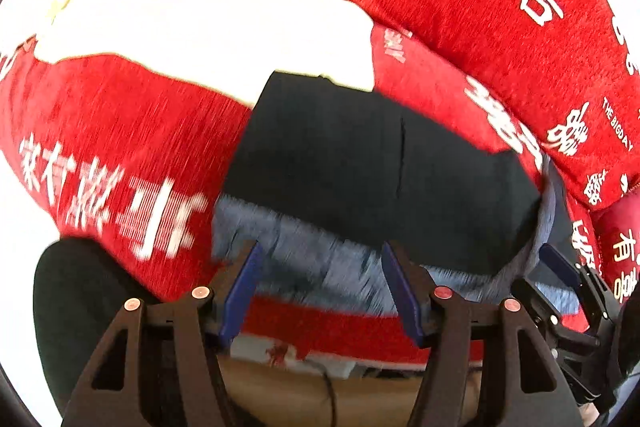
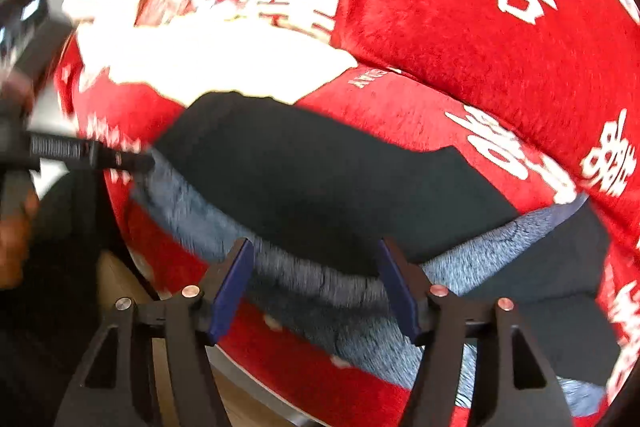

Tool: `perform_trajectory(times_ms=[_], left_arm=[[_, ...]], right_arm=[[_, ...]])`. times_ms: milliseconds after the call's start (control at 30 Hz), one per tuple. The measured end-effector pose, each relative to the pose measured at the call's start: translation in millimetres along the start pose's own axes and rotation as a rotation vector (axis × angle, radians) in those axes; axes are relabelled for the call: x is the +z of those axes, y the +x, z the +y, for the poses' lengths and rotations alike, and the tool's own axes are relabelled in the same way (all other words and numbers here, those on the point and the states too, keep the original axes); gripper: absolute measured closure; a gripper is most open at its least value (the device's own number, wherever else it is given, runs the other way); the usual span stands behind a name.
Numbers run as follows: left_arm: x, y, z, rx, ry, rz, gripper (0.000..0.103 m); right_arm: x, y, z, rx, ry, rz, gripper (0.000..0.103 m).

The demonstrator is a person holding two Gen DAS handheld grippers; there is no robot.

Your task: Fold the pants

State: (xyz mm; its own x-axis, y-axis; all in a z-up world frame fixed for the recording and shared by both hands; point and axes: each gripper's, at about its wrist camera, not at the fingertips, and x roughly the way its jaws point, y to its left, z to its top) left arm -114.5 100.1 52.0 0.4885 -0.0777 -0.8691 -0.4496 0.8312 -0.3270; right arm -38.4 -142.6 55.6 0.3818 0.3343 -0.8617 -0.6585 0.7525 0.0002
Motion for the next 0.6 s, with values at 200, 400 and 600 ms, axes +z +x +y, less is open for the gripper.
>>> perform_trajectory(times_ms=[200,400,600], left_arm=[[20,44,-39,0.026,0.064,0.057,0.04],[-18,58,-52,0.159,0.215,0.058,0.013],[-21,50,-60,0.135,0.234,0.098,0.013]], right_arm=[[-1,53,-15,-0.119,0.078,0.154,0.035],[-35,24,-33,-0.065,0.151,0.133,0.035],[-6,-17,-93,-0.159,0.308,0.018,0.02]])
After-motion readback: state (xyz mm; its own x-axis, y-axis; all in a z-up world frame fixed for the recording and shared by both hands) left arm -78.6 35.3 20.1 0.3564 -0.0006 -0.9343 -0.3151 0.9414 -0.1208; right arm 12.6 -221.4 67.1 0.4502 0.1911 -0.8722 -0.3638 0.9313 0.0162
